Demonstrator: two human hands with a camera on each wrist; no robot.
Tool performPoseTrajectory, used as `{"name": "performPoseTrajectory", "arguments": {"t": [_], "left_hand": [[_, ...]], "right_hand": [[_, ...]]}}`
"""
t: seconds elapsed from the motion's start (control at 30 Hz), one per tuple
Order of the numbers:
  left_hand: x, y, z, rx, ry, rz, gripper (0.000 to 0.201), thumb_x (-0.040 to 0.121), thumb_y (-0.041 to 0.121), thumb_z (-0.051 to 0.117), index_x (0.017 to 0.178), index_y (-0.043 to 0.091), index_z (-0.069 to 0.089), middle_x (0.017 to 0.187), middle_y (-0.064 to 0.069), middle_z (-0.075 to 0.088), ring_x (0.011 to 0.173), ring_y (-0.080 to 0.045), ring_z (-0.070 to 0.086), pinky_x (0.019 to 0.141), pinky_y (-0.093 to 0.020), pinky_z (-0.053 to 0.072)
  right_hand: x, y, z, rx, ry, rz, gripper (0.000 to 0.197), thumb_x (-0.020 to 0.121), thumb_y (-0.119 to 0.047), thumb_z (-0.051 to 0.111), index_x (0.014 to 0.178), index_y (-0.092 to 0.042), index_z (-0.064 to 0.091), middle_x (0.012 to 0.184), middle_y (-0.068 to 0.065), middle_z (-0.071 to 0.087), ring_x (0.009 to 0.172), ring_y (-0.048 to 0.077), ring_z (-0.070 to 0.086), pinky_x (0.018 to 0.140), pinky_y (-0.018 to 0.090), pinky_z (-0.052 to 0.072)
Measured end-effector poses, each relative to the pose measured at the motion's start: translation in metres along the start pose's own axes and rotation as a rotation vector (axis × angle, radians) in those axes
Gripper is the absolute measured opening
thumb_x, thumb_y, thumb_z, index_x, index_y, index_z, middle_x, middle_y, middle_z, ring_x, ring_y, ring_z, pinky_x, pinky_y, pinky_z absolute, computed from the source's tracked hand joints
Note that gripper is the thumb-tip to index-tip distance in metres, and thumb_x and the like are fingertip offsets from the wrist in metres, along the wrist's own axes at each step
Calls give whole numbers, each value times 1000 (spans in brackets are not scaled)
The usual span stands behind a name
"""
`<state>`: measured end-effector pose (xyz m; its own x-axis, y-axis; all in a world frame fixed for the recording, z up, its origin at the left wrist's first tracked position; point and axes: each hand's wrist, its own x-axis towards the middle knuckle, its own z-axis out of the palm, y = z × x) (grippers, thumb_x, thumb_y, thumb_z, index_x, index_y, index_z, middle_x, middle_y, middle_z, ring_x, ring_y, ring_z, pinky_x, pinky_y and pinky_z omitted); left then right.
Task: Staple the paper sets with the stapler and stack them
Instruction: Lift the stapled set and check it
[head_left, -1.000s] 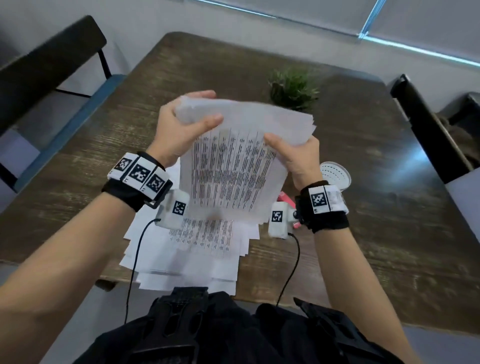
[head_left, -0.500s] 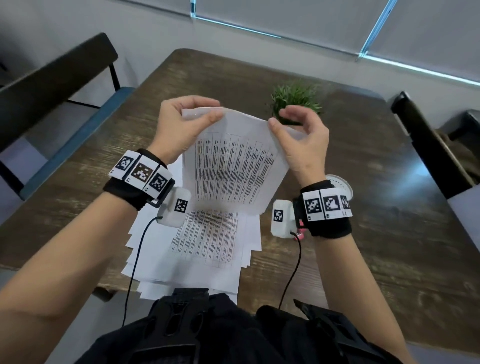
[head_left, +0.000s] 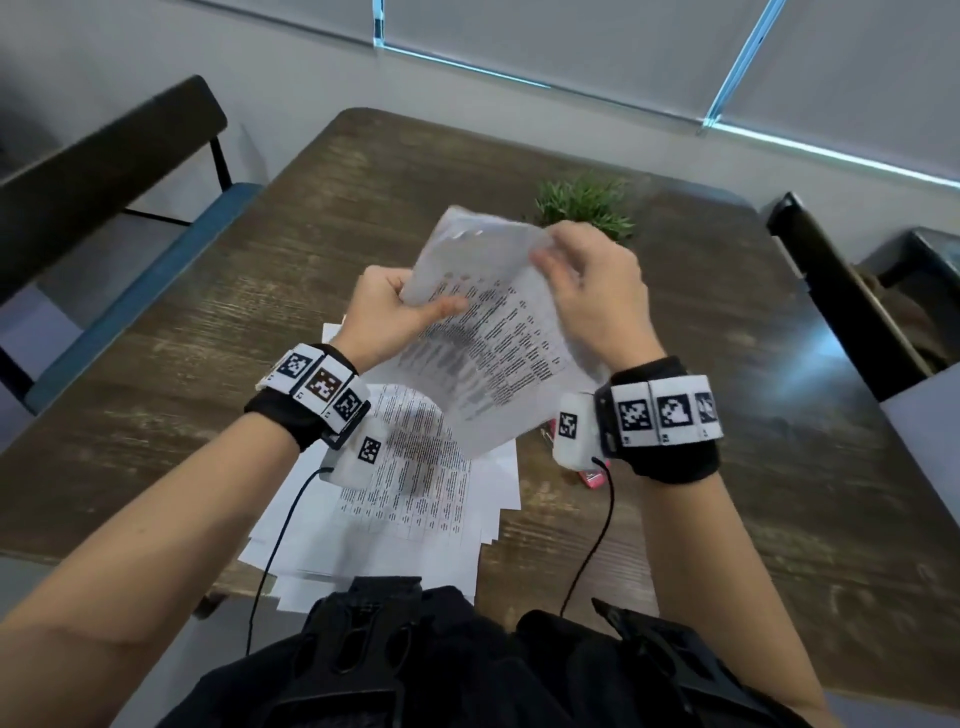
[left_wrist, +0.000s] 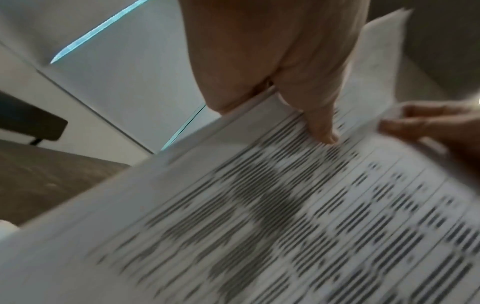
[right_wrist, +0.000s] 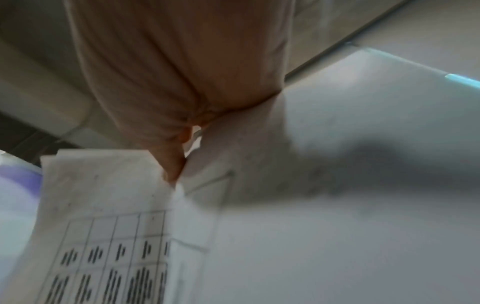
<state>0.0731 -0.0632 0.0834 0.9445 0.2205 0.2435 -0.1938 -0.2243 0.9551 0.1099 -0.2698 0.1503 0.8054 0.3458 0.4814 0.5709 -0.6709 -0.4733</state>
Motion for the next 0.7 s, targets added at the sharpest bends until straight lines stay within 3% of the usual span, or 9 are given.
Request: {"name": "performPoseTrajectory", "arguments": {"t": [0.1,0.2,0.23,0.33,0.4,0.47,0.53,0.6,0.7], "left_hand": [[2,-32,-14,188,-103,-168,26,70,30,84,66,10,68,51,12,60,43,1,51,43,-16,40],[6,-70,-40,246,-39,-290,61,50,56,89,72,2,73,65,-3,64,56,-11,52,55,-25,40],[5,-77,-46,207,14,-305,62,49,55,90,75,1,74,70,-5,66,62,-13,55,58,-27,42],[1,-85,-51,-20,183,-372,28,68,19,87,85,4,71,90,-10,72,70,-10,67,60,-23,56],[0,-85,-48,-110,208,-388,28,71,9,84,94,6,69,101,-13,72,72,-6,70,66,-23,58],[2,-85,-43,-97,243,-363,38,67,10,87,100,8,70,97,-4,72,74,1,68,70,-20,57],[4,-79,-42,-99,289,-305,40,65,9,88,101,11,69,90,7,69,72,9,66,65,-11,54],[6,-77,-45,-134,296,-269,39,63,8,88,97,11,70,87,10,71,76,6,68,66,-13,54],[7,-80,-53,-156,263,-263,31,63,7,88,88,14,71,78,11,74,78,0,70,66,-17,55]], "right_hand": [[-7,31,-12,231,70,137,10,98,-29,52,95,-25,60,88,-15,64,84,5,59,75,31,47],[-20,63,-15,329,117,225,9,97,-22,54,91,-22,61,85,-12,66,81,9,62,76,36,51],[-26,72,-12,372,129,262,10,97,-20,55,89,-21,61,85,-9,67,81,11,62,77,39,52],[-44,89,5,503,162,398,15,97,-20,56,85,-27,60,88,-3,68,83,15,63,80,46,54],[-54,91,19,647,168,471,12,98,-23,56,87,-27,61,95,4,70,87,20,65,83,50,54],[-61,88,34,787,171,508,8,98,-21,56,93,-23,61,100,7,70,90,23,67,85,49,54],[-65,85,45,846,173,539,5,97,-16,58,96,-19,62,102,8,72,94,27,68,87,49,55],[-65,85,52,847,170,570,9,91,-11,65,98,-16,64,100,7,73,94,25,68,87,47,55],[-64,84,62,753,108,579,24,76,-23,77,97,-19,66,95,4,71,87,18,66,78,40,54]]}}
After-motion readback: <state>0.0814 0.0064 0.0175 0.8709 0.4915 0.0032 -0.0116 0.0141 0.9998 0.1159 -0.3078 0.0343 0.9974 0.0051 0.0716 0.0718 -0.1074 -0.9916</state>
